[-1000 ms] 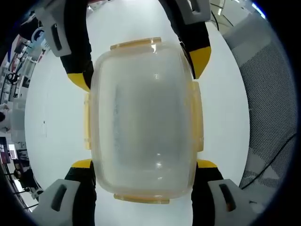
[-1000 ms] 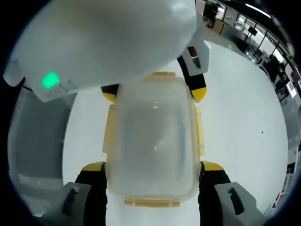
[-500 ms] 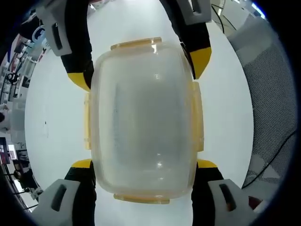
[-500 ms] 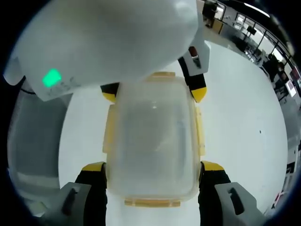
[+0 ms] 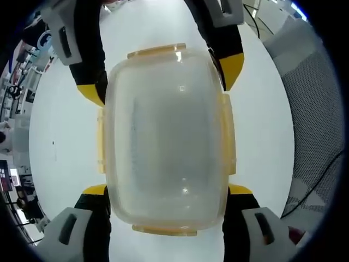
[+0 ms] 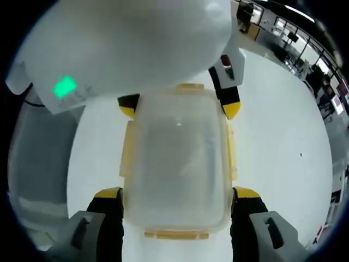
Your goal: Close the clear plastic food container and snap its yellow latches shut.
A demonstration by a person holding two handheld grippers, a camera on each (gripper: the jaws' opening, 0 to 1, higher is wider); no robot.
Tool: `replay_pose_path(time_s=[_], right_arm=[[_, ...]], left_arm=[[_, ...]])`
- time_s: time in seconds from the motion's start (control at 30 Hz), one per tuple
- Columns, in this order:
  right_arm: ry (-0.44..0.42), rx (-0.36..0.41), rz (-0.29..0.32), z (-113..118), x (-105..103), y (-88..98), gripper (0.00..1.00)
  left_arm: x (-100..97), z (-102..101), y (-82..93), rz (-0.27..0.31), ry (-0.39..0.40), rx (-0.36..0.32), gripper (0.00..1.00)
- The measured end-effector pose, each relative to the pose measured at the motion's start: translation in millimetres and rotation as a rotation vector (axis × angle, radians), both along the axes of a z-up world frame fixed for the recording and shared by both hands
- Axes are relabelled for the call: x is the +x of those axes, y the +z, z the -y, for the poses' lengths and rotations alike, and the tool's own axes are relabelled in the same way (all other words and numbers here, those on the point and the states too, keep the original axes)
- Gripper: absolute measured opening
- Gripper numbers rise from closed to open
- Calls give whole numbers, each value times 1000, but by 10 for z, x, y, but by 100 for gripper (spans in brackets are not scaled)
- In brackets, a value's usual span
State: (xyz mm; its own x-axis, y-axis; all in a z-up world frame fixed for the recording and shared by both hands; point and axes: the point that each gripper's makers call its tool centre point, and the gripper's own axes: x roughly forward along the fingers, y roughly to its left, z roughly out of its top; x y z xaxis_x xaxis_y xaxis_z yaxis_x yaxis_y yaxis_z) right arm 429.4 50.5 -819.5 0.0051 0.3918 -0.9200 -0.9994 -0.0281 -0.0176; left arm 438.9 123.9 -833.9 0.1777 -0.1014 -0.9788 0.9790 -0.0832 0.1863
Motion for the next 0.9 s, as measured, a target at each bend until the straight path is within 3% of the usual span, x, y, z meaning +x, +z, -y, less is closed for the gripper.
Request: replay_pose_path(time_s=[0.3, 0.43, 0.9], right_arm=[[3, -2, -1, -10, -13, 1, 83], [-12, 15, -6, -38, -22, 16, 90], [-56, 70, -1, -58, -10, 112, 100]], left_arm=[[-29, -7, 31, -19, 11, -16, 87], [-30, 0, 49, -21, 26, -31, 99], [-58, -55, 72, -21, 30, -35, 99]])
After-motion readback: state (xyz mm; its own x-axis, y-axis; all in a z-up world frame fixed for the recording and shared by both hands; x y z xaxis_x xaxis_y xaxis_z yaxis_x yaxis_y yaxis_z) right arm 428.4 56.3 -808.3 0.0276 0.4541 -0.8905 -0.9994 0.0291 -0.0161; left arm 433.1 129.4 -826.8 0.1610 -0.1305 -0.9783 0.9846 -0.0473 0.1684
